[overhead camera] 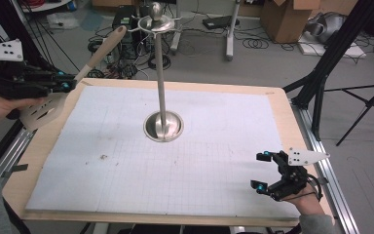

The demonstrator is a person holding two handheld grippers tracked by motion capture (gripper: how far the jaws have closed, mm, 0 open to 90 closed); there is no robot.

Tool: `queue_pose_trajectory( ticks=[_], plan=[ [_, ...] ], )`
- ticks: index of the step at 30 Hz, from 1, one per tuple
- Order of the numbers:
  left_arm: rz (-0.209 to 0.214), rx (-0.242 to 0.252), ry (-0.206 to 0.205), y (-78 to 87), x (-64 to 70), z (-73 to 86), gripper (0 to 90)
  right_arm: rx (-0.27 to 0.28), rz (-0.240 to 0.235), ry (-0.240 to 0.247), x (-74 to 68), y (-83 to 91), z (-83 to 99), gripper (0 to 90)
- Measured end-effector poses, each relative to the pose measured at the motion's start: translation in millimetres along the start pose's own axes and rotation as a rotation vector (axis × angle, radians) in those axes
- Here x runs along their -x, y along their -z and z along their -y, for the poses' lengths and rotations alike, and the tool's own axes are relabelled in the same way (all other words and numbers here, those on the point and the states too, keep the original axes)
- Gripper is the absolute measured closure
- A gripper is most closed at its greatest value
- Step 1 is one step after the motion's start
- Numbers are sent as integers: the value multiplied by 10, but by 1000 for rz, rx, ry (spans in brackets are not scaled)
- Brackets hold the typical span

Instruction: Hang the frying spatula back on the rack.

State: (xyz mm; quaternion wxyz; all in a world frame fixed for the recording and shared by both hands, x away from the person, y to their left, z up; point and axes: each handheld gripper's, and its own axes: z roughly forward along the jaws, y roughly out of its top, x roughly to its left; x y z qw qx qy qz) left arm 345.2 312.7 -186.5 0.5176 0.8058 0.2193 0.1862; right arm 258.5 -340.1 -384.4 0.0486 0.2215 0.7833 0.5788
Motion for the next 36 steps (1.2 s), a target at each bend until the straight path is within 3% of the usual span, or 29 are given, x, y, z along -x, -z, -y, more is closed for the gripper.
queue_pose_trajectory(
  ticks=[36],
  plan=[
    [30,-9,24,-191,-20,-15,772,-3,-7,10,-3,-3,-24,5]
  ],
)
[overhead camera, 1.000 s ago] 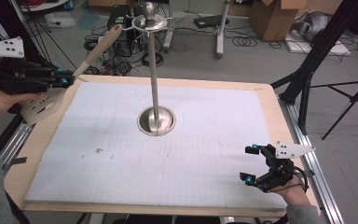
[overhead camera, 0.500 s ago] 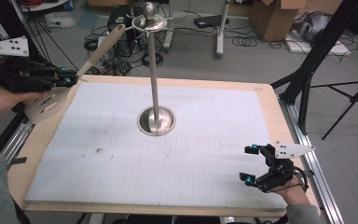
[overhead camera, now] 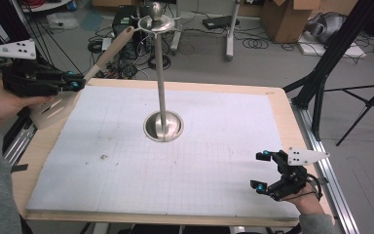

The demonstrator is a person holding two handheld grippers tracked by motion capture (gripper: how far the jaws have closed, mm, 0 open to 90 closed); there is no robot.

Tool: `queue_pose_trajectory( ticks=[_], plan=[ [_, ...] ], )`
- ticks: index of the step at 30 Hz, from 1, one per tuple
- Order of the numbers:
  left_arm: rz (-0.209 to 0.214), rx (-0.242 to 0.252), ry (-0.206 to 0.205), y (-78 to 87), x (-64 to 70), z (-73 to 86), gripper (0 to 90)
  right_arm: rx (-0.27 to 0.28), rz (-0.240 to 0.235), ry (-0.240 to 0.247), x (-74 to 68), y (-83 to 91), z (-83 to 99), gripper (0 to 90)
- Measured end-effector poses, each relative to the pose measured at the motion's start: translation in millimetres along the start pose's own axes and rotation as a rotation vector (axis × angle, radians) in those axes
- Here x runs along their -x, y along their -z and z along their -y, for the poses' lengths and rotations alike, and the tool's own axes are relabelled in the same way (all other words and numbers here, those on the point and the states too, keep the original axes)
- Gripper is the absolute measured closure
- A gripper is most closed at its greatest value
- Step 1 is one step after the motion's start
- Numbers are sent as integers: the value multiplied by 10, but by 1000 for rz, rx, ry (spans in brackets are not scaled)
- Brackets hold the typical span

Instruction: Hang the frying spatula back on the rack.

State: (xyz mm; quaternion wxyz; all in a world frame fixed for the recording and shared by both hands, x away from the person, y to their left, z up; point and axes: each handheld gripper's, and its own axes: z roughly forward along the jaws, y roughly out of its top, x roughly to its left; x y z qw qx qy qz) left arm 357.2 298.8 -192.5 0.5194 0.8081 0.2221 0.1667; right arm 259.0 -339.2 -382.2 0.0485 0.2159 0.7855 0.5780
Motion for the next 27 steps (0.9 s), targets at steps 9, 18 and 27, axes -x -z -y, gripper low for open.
queue_pose_trajectory(
  ticks=[9,18,27],
  plan=[
    [12,-10,4,-86,-1,33,772,-2,-1,3,1,-7,0,5],
    [23,-20,18,-242,1,73,772,-6,-3,3,-2,-10,1,5],
    [22,-39,20,-353,11,84,772,-2,-2,5,0,-9,1,5]
  ],
)
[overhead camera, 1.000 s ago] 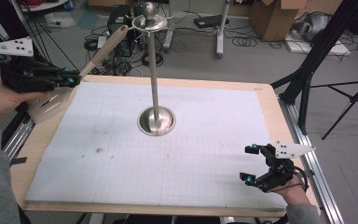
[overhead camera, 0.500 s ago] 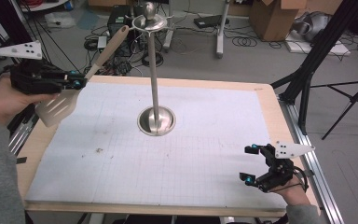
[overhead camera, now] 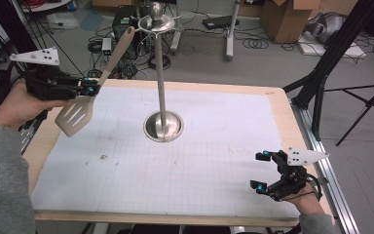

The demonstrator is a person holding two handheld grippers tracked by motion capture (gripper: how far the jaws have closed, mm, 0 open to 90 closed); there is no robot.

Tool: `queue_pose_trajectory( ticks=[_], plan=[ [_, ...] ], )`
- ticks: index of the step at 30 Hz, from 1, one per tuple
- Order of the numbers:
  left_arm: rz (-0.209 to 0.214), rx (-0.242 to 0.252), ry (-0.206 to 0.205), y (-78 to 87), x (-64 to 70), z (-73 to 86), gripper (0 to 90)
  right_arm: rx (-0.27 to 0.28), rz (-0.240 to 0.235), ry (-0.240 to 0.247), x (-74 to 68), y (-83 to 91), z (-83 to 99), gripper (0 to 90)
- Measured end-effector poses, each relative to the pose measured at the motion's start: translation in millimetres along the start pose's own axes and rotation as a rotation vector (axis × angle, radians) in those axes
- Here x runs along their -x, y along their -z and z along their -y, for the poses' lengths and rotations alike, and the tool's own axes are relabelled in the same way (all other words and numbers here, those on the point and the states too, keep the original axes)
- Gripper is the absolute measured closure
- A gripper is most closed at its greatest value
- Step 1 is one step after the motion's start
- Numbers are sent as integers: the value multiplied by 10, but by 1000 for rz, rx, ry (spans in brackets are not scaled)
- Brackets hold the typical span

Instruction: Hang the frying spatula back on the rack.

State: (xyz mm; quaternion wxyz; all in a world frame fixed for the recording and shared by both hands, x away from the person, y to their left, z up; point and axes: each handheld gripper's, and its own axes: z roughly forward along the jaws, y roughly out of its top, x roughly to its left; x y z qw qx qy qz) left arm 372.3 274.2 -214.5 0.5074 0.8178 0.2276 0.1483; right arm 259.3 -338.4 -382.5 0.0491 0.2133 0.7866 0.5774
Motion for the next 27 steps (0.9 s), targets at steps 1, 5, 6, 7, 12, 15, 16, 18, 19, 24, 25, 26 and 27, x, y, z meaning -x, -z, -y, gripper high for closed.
queue_pose_trajectory(
  ticks=[1,5,6,7,12,15,16,18,19,24,25,26,27],
  plan=[
    [2,0,-1,-12,1,0,773,-1,-1,0,-1,1,-1,5],
    [6,-7,4,-52,6,-1,773,-3,-3,-5,-7,4,-1,5],
    [5,-9,4,-65,6,-1,773,-2,-3,-6,-9,4,-1,5],
    [5,-10,5,-76,4,0,773,0,0,-4,-6,5,-2,5],
    [12,-16,12,-140,11,7,773,4,-1,1,-4,5,-8,5],
    [10,-17,16,-177,17,6,773,6,-2,0,-4,0,-10,5],
    [12,-20,12,-185,15,5,773,4,-3,1,-4,-1,-11,5],
    [12,-25,11,-203,17,3,772,0,-5,-3,-7,-1,-10,5],
    [11,-23,14,-215,20,2,773,-1,-5,-2,-6,0,-10,5],
    [12,-32,13,-271,26,-4,773,4,-4,-1,-5,3,-11,5],
    [13,-29,16,-286,29,-4,773,5,-4,-1,-6,2,-11,5],
    [13,-36,13,-291,27,-6,773,4,-4,-1,-7,1,-12,5],
    [15,-35,16,-307,30,-7,773,4,-4,0,-6,1,-12,5]
  ],
)
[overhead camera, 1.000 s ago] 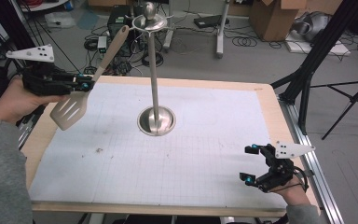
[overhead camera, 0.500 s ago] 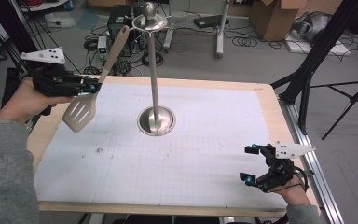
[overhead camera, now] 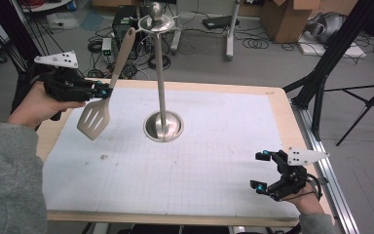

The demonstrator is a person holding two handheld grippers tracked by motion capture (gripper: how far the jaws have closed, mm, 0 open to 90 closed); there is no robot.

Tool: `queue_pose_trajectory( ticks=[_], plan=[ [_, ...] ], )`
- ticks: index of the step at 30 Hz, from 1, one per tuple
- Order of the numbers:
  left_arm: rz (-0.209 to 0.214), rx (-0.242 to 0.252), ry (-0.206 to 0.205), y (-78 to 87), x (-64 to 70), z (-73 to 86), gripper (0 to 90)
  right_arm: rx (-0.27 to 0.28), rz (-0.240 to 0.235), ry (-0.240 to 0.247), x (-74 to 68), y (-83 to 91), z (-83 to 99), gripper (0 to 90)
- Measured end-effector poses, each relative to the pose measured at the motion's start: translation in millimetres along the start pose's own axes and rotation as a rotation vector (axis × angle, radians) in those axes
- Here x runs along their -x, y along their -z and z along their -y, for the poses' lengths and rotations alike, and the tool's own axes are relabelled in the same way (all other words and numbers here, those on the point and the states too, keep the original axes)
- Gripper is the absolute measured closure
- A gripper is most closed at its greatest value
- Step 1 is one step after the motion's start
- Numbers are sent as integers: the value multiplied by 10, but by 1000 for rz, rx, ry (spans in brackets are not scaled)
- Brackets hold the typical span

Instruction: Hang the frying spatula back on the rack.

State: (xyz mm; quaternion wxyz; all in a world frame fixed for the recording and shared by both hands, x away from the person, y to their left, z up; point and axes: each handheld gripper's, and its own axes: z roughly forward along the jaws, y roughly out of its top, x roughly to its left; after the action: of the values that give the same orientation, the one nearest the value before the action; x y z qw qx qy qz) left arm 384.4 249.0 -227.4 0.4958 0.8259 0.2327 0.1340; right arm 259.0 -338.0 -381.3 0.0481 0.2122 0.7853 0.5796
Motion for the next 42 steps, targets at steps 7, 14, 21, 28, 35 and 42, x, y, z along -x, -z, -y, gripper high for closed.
queue_pose_trajectory(
  ticks=[7,14,21,28,35,42],
  plan=[
    [-3,-9,-6,-52,-7,-12,773,5,1,2,1,4,-1,5],
    [2,-12,-13,-97,-5,-17,773,3,1,2,4,5,-1,5],
    [5,-16,-17,-140,-14,-15,772,5,0,3,3,5,-1,5],
    [8,-4,-1,-170,-14,1,770,4,3,-3,-5,3,-1,5],
    [12,-1,-2,-191,-16,3,770,2,3,-1,-6,3,-1,5],
    [17,11,-8,-233,-7,20,770,-1,2,1,-8,1,-1,5]
  ],
)
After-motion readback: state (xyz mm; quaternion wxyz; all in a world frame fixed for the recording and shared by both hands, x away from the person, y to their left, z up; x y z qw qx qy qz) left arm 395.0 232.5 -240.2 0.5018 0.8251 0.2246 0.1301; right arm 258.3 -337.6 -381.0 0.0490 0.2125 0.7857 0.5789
